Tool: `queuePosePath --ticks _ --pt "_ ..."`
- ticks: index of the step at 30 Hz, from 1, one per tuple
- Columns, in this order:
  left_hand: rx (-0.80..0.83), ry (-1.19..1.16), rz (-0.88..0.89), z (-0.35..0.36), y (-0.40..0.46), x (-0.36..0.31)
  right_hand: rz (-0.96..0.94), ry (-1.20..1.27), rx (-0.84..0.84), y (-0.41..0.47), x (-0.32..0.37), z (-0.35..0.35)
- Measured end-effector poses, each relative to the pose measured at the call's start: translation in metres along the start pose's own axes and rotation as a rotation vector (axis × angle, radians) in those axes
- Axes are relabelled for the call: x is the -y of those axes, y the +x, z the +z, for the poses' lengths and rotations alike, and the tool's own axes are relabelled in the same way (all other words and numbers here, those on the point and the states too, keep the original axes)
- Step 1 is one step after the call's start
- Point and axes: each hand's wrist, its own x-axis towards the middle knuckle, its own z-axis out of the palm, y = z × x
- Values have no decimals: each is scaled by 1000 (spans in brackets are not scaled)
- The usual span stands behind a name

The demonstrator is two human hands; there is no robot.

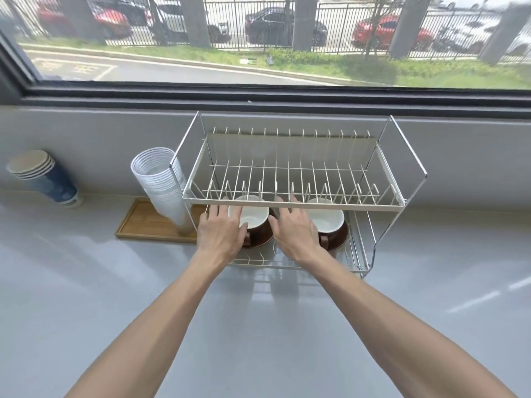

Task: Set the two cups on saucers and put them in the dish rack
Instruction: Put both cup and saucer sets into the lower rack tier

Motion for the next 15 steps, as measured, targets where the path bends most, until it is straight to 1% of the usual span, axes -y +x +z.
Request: queuePosePath --ticks 2,7,9,12,15 --pt "6 -59 -45 8 3 3 6 -2 0 4 2 7" --pt "29 -402 -231 25 18 2 50 134 32 15 6 23" --pt "33 -485 -248 29 26 3 67 197 40 21 8 28" --pt "46 -602 -291 35 37 3 98 217 94 32 9 37" --pt "91 -648 -324 41 44 1 187 358 110 37 13 39"
